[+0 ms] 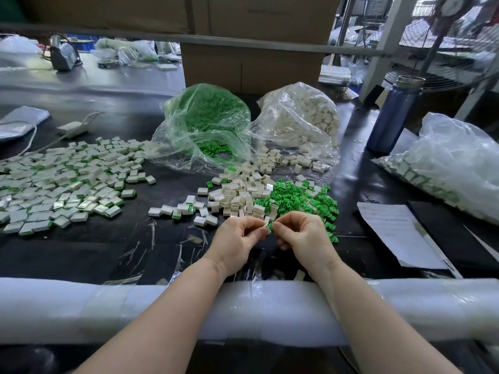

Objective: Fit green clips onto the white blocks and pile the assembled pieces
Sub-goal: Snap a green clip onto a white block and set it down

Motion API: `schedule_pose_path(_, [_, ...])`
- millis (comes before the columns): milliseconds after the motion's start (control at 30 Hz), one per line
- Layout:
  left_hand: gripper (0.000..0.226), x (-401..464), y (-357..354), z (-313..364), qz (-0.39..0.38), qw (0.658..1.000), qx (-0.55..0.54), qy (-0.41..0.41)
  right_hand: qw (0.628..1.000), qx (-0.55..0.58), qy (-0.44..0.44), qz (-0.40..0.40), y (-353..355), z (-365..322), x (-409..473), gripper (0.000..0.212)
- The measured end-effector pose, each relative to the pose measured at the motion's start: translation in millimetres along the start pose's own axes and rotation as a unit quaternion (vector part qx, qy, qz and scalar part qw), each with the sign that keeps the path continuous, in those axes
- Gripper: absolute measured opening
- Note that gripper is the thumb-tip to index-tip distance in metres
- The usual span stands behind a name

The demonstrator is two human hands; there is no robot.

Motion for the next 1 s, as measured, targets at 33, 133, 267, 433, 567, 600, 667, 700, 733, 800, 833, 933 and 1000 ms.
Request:
schedule_pose_path(33, [0.016,-0.3,-0.1,0.2,-0.002,1.000,0.006,0.001,1.000,-0.015,0.002,-0.005,-1.0,-0.7,-0.1,0.018])
schedule_pose_path(133, [0.013,-1.1,0.9,0.2,0.000,0.999,0.033,0.001,0.998,-0.055,0.012,-0.018,-2.8,-2.9,-1.7,0.021])
schedule_pose_path(267, [0.012,-1.5,-0.1,1.9,-0.005,0.998,0.068,-0.011,0.997,-0.071,0.008,-0.021,-2.5,-2.8,-1.1,0.023])
schedule_pose_path(433, [0.016,-1.8,-3.6,6.1,-0.013,0.991,0.132,-0.033,0.998,-0.067,-0.005,-0.017,-4.0,-1.6,-0.3,0.025])
schedule_pose_path(567, [0.015,-2.0,-1.4,3.5,-0.004,0.996,0.084,-0.012,0.996,-0.085,0.009,-0.036,-4.8,-4.4,-2.1,0.019])
schedule_pose_path(600, [0.014,-1.8,-1.2,2.9,-0.005,0.997,0.071,-0.008,0.996,-0.081,0.012,-0.035,-4.6,-4.7,-2.2,0.019])
schedule_pose_path(667, [0.014,-1.6,-0.4,2.7,0.000,0.999,0.040,-0.004,0.998,-0.052,0.014,-0.024,-3.6,-4.5,-1.7,0.019])
schedule_pose_path(700, [0.015,-1.5,-0.3,3.1,0.004,1.000,0.021,-0.004,0.999,-0.029,0.015,-0.014,-2.3,-4.2,-1.5,0.019])
schedule_pose_path(733, [0.015,-1.4,-0.5,3.5,0.005,1.000,0.001,-0.004,1.000,-0.006,0.015,-0.006,-1.0,-3.8,-1.3,0.019])
schedule_pose_path(800, [0.016,-1.4,-1.8,3.7,0.004,1.000,-0.028,-0.004,0.999,0.027,0.017,0.002,0.5,-3.2,-1.2,0.018])
schedule_pose_path(833, [0.016,-1.2,-2.1,3.4,0.005,0.999,-0.033,-0.002,0.999,0.037,0.019,0.004,1.1,-3.1,-1.2,0.018])
schedule_pose_path(933, [0.013,-2.0,-1.8,3.3,0.010,0.999,-0.046,0.001,0.999,0.048,0.024,0.003,2.3,-2.8,-1.6,0.015])
schedule_pose_path(1000, [0.013,-2.4,-1.2,4.1,0.013,0.999,-0.045,0.000,0.999,0.044,0.030,-0.005,1.5,-3.4,-1.7,0.013])
Point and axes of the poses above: each hand's wrist, its own x-axis towards the middle knuckle, its own y-axis out of the back of the hand, z = x × y, the point moved 6 cm from there along x, towards the middle knuckle, and after that the axes turned 8 degrees about -z, right-handed, at the moved point
